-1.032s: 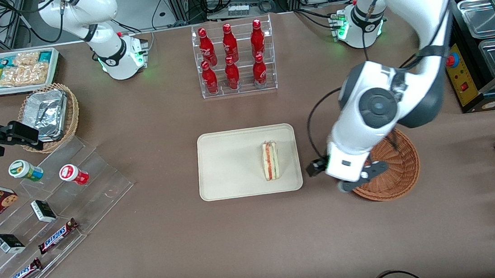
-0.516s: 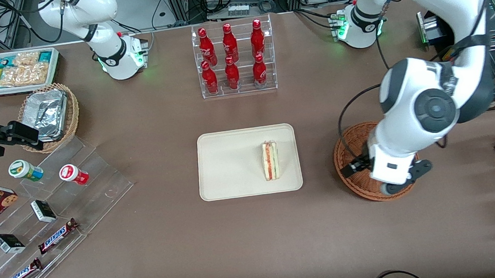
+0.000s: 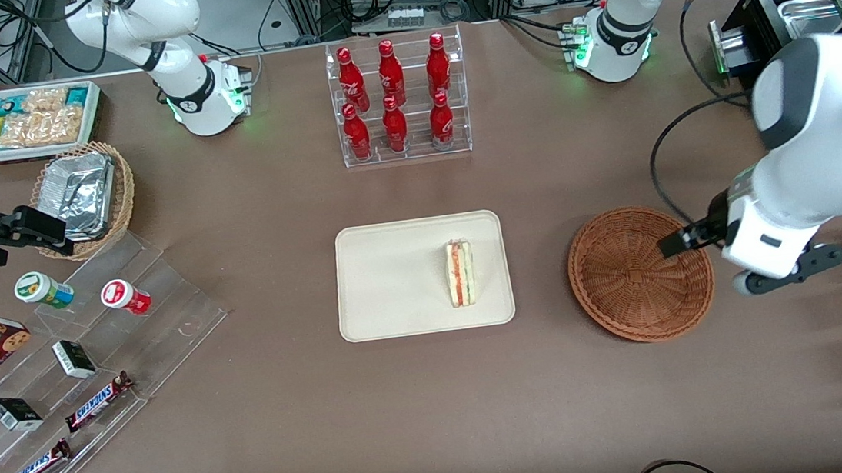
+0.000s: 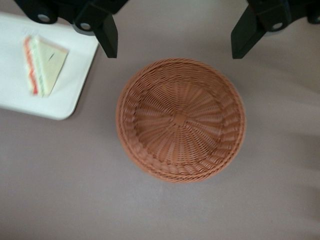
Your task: Place sandwich from basket to tray
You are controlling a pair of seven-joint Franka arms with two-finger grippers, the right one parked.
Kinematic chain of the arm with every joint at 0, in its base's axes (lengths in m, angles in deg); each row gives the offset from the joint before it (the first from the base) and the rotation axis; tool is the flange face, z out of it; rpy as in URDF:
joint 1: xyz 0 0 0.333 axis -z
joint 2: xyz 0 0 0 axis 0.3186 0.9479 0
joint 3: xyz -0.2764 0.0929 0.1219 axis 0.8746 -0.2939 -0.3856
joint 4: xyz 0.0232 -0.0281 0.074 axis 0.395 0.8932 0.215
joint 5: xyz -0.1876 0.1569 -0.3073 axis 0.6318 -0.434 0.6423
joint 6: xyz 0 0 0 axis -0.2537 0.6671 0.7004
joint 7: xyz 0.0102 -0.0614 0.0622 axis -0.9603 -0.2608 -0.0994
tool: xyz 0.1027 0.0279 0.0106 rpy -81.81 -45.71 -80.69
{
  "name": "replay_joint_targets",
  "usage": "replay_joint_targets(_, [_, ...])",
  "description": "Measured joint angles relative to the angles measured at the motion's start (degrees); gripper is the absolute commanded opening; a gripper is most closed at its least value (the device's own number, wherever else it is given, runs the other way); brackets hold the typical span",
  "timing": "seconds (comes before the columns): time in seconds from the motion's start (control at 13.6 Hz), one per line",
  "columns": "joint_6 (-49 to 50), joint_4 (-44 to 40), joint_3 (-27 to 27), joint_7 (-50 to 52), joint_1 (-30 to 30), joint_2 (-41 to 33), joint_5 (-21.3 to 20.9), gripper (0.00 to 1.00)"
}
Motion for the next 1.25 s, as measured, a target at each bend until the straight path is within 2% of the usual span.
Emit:
replay_joint_targets(0.15, [2.1, 0.0, 0.0, -7.5, -1.1, -1.6, 0.3, 1.00])
replay_joint_targets(0.29, [3.8, 0.0, 0.0, -10.9, -1.7, -3.4, 0.3, 1.00])
replay_joint_targets(0.96, [15.4, 0.5, -0.1, -12.2, -4.7, -10.5, -0.9, 1.00])
replay_joint_targets(1.25, [17.5, 2.5, -1.3, -12.9, -4.7, -11.8, -1.4, 1.00])
